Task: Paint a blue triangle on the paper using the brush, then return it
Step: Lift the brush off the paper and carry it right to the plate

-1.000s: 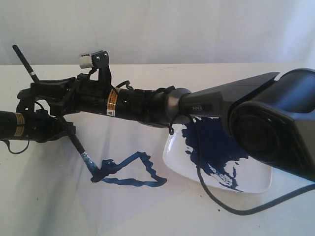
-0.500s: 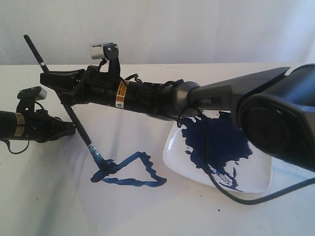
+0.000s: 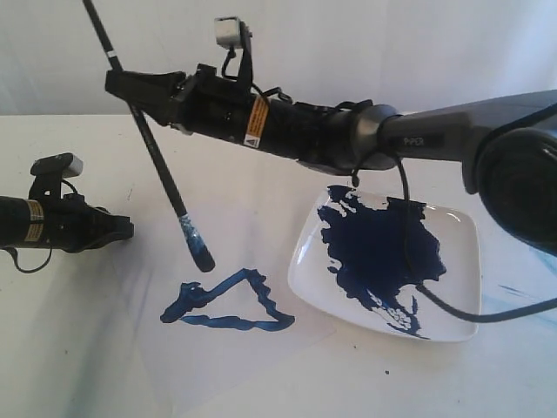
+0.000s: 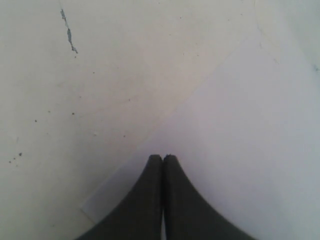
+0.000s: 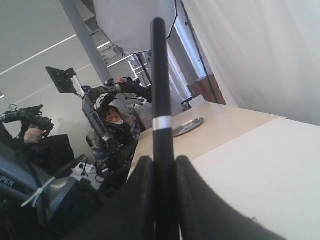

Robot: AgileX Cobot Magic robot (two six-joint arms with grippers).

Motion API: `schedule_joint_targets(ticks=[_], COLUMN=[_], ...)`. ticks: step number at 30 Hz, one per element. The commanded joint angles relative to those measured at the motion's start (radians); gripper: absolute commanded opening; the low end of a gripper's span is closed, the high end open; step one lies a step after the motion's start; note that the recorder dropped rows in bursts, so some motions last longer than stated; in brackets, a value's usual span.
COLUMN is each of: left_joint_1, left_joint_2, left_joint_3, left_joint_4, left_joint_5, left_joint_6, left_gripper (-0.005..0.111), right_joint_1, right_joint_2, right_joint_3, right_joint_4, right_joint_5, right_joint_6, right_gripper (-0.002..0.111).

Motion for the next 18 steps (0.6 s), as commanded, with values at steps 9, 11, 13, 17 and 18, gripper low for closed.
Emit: schedule_joint_targets(ticks=[9, 11, 13, 17, 18], left_joint_1=[0.001, 0.001, 0.001, 0.001, 0.001], left_joint_2=[0.024, 0.024, 0.024, 0.024, 0.024], left_joint_3=[0.019, 0.019, 0.019, 0.019, 0.019], left_joint_4=[0.065, 0.065, 0.065, 0.065, 0.065], left_joint_5=[0.141, 0.141, 0.141, 0.141, 0.141], left_joint_6=[0.004, 0.004, 0.004, 0.004, 0.004], left_gripper=[0.000, 0.000, 0.000, 0.000, 0.000], right_joint_1=[-0.146, -0.169, -0.193, -0.233, -0.244], right_joint_2=[-0.082, -0.103, -0.128, -0.173, -0.184], right_joint_3=[0.147, 0.188, 0.238, 0.349, 0.382], right_joint_4=[0.039, 0.075, 0.120, 0.220, 0.258], right_joint_5=[-0.017, -0.017, -0.017, -0.017, -0.017], right_joint_6=[0.077, 0.047, 0.003, -0.085, -0.108], right_gripper=[0.000, 0.000, 0.000, 0.000, 0.000])
